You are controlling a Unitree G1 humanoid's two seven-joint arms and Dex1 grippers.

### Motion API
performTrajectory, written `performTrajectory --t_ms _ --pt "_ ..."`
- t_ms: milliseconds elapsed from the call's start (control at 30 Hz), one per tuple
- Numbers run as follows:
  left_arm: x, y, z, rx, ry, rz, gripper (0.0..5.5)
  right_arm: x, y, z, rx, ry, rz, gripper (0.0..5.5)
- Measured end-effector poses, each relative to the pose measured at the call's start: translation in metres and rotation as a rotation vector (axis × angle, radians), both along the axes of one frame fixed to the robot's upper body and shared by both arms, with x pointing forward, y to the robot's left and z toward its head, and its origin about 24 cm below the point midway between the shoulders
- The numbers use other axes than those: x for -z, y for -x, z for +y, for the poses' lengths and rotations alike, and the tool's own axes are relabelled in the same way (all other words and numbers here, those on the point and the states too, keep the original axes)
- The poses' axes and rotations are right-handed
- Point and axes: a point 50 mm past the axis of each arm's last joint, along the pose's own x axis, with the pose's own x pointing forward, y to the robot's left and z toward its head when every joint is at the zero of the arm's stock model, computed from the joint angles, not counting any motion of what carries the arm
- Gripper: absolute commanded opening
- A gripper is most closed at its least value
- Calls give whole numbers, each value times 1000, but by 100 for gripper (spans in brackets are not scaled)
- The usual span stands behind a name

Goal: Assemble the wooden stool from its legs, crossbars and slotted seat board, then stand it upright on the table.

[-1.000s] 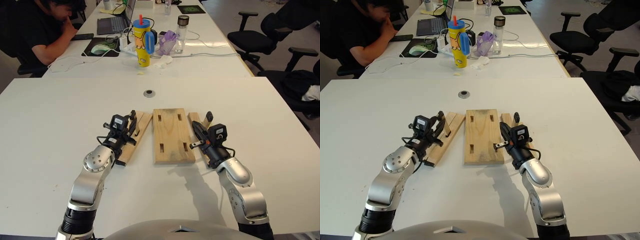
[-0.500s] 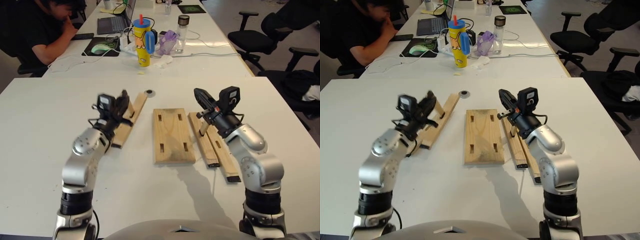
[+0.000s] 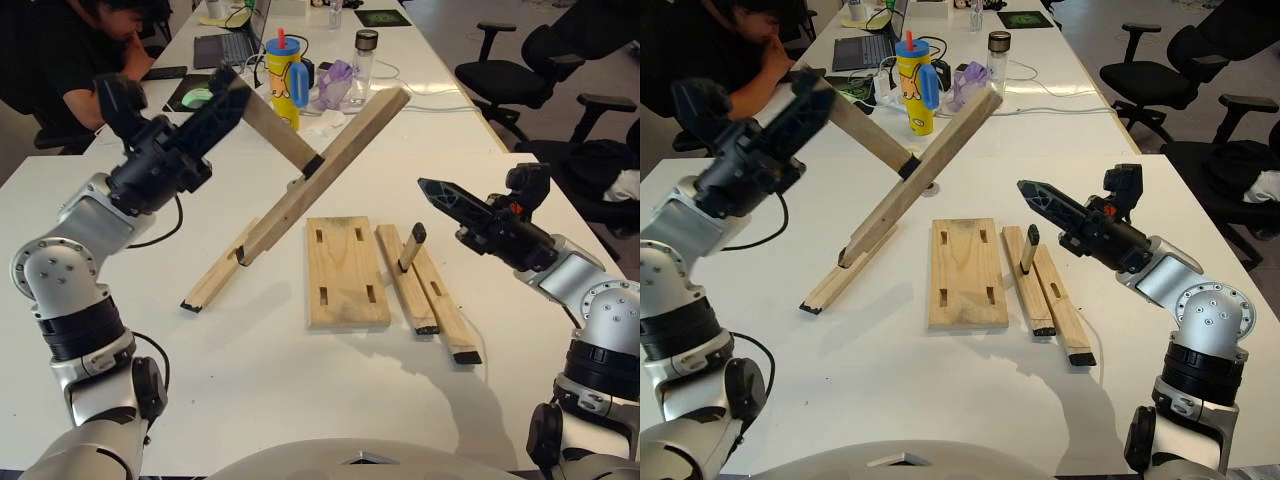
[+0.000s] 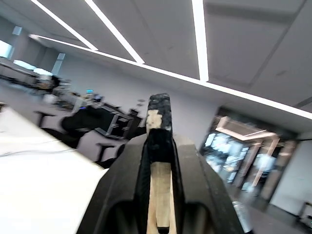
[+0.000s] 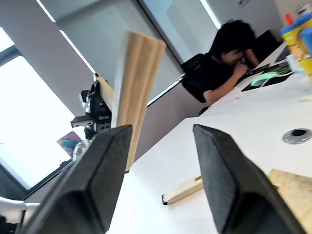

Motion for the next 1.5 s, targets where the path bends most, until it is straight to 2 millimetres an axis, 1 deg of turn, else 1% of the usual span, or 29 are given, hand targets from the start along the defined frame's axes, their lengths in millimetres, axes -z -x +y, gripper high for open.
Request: performTrajectory --t_ms 100,167,333,567,767,900,1067,1167,1200,1433,1500 --pt "1 2 -2 75 45 34 43 -3 4 4 -60 -47 10 336" --pt "3 1 -5 112 54 56 43 -5 5 5 -70 -66 11 354" --pt "8 2 -11 165 61 88 43 -11 8 9 -99 -109 1 355" --pt "21 2 -24 219 57 139 43 -23 14 16 -157 -206 -17 355" --pt "28 4 -35 253 41 171 43 -25 13 19 -159 -234 -13 355" --pt "28 5 -40 262 34 178 43 -23 12 23 -164 -231 -6 300" --pt "27 5 -40 247 50 191 43 -21 12 22 -151 -197 -9 215" --pt "25 5 -41 239 52 186 43 -21 11 23 -147 -199 -14 206" --pt "24 6 -41 234 49 178 72 -22 11 23 -145 -202 -17 206" --pt "22 7 -43 230 38 173 173 -19 10 26 -151 -187 -9 206" --pt "20 4 -39 207 66 180 197 -18 10 25 -153 -178 -5 206"
